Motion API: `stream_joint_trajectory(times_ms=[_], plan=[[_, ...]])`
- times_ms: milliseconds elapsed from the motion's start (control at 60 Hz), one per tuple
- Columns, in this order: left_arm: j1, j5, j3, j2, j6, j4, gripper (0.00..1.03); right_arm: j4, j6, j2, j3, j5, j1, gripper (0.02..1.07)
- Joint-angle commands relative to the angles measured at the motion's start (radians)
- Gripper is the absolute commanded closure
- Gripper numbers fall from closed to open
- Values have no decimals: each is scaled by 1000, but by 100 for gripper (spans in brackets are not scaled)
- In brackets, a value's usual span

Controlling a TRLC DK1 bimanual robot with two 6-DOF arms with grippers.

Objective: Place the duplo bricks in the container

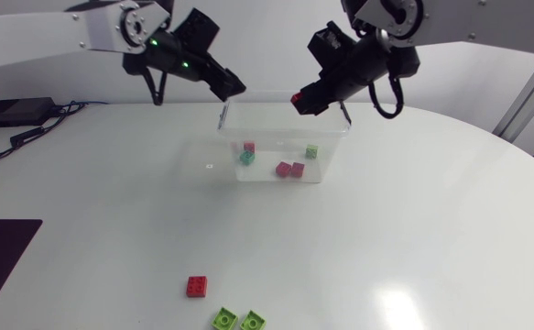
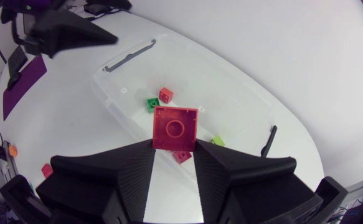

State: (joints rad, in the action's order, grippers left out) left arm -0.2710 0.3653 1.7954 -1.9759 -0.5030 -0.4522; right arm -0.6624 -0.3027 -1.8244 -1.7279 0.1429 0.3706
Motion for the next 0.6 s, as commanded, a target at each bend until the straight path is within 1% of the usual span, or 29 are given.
stream_joint_trajectory(times_ms=[0, 83, 167, 283, 367, 400, 417, 483, 567, 583], plan=[[41, -5, -4, 94, 14, -28, 5, 7, 22, -78, -67, 4, -13, 84], [78, -9, -36, 138, -19, -85, 5, 7, 30, -133, -122, 4, -19, 84], [107, -17, -96, 192, -52, -117, 5, 1, 33, -182, -176, 4, -32, 84], [135, -37, -172, 265, -92, -158, 5, -20, 33, -240, -240, 3, -48, 83], [150, -45, -214, 305, -117, -215, 5, -23, 31, -269, -266, -3, -58, 82], [151, -60, -238, 325, -129, -233, 5, -26, 31, -280, -274, -11, -61, 82], [156, -68, -260, 339, -140, -244, 5, -28, 33, -288, -282, -17, -62, 79], [164, -72, -303, 370, -141, -261, 5, -45, 33, -311, -302, -23, -65, 60], [164, -103, -381, 420, -152, -275, 5, -49, 31, -328, -311, -37, -68, 33], [164, -103, -383, 420, -152, -275, 5, -49, 31, -329, -311, -39, -68, 31]])
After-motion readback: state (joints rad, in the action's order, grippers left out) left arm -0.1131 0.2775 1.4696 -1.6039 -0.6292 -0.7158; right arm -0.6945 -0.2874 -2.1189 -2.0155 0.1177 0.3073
